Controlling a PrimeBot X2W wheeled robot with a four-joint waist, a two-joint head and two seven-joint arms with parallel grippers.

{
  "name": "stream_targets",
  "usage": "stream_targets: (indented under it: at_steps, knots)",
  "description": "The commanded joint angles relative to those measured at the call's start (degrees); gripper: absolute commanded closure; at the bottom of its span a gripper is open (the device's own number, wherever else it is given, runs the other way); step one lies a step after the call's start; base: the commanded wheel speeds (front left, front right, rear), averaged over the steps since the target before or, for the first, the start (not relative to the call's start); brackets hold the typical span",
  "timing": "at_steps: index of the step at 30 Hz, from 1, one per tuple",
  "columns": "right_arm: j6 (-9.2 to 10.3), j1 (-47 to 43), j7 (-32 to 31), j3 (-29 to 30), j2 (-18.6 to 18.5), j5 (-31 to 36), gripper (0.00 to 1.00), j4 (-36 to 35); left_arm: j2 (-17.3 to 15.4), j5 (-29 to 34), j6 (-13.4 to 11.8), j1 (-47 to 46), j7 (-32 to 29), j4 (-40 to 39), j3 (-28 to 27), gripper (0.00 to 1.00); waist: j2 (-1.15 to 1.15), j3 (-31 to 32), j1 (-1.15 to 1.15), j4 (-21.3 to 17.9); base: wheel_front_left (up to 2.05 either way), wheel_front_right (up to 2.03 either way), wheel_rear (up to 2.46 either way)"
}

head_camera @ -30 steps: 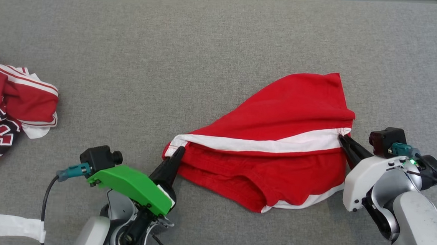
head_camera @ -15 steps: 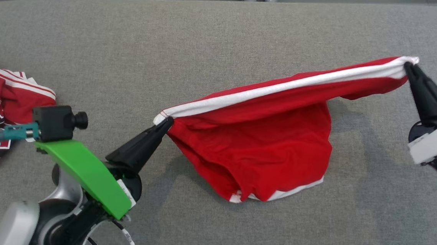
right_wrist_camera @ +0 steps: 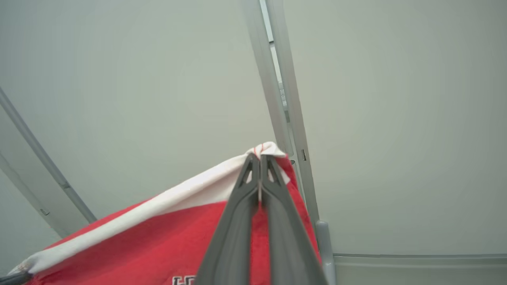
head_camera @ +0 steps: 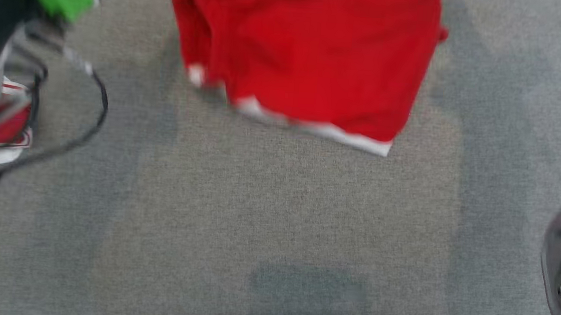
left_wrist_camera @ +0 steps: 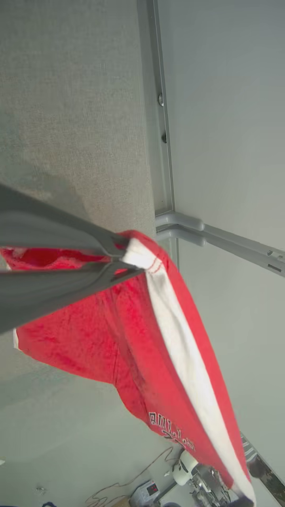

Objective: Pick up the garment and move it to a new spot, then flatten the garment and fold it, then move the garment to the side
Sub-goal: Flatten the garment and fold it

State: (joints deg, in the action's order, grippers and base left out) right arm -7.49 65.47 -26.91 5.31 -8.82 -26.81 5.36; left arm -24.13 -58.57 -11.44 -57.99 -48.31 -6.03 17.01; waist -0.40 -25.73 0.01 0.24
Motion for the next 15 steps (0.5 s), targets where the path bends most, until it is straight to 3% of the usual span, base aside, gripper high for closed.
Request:
stream_targets:
  at_steps: [1,6,11,15]
  knots:
    - [0.00,1.92,1.05,0.36,0.91,1.28,1.00,1.47,0.48,1.26,0.44,-2.17,0.62,2.03,0.30,1.00,0.40,-5.92,-0.01,-1.00,0.00,0.00,0.00]
    - [0.00,21.42,12.54,3.60,4.97,10.99,1.00,15.05,5.75,8.05,4.19,-19.33,11.01,17.76,1.34,1.00,0.40,-10.92,-0.01,-0.87,0.00,0.00,0.00]
    - [0.00,33.29,25.86,4.55,5.81,16.01,1.00,23.07,8.63,13.05,13.07,-29.80,26.61,27.78,2.10,1.00,0.40,-14.63,-0.01,0.01,0.00,0.00,0.00]
    - [0.00,35.32,32.01,1.30,5.86,10.95,1.00,27.94,8.86,14.84,17.38,-32.16,34.42,33.93,3.50,1.00,0.40,-17.07,-0.01,-0.41,0.00,0.00,0.00]
